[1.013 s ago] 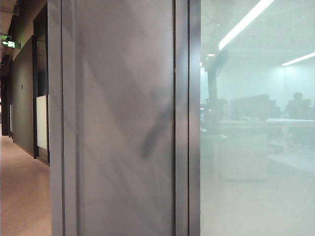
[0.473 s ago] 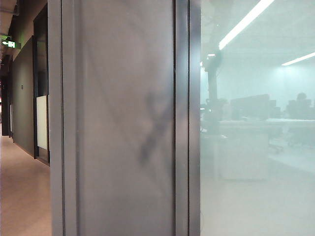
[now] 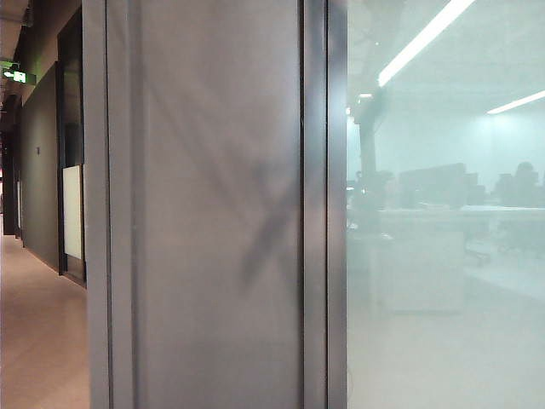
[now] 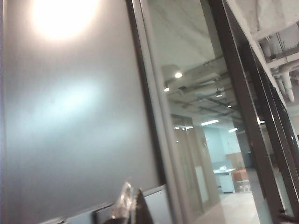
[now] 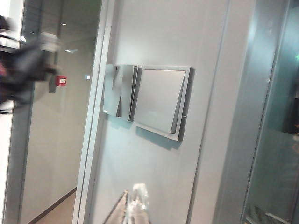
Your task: Raise the arm to find the leftmost switch on the wall and turn off the lights.
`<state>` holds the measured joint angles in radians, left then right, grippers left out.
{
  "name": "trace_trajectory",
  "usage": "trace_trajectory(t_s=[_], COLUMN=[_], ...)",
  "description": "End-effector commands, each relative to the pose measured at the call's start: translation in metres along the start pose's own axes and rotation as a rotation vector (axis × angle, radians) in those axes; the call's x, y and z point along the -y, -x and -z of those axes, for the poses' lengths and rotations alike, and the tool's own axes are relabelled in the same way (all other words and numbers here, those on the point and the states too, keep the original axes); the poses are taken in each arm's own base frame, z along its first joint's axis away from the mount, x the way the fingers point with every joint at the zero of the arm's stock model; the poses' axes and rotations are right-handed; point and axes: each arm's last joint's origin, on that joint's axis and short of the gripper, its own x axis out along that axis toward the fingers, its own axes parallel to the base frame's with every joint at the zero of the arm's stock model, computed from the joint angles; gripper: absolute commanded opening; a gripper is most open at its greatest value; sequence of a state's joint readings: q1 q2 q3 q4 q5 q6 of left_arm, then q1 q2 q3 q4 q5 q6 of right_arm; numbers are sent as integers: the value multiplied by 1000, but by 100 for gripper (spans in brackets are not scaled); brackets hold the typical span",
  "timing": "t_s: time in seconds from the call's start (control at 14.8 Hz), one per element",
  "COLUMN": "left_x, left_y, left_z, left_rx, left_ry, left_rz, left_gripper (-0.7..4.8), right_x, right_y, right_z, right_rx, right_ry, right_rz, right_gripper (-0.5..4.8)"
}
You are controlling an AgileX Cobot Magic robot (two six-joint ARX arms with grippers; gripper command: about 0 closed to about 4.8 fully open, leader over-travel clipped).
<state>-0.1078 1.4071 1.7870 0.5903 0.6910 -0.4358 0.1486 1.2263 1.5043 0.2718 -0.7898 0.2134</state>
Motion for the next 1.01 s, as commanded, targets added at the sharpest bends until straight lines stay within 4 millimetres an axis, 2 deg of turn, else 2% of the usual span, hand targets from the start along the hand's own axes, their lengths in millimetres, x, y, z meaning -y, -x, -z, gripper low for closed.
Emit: trace_trajectory(t_s=[0.07, 0.27, 0.61, 1.01], left_x=[-20, -31, -23, -28], left_y=[-8, -10, -19, -26], left_z=[21, 38, 47, 68], left_rx=[4, 7, 7, 6], left_ry=[27, 48, 42, 35], left_rz=[-89, -163, -136, -206], left_gripper=[-6, -6, -6, -6], right_x=[-2, -1, -1, -1], right_y=[1, 1, 0, 0], right_z=[-5, -4, -2, -1], right_rx=[14, 13, -4, -10], right_ry=[11, 10, -7, -10], right_rz=[-5, -4, 0, -19], right_gripper=[-1, -1, -1, -1])
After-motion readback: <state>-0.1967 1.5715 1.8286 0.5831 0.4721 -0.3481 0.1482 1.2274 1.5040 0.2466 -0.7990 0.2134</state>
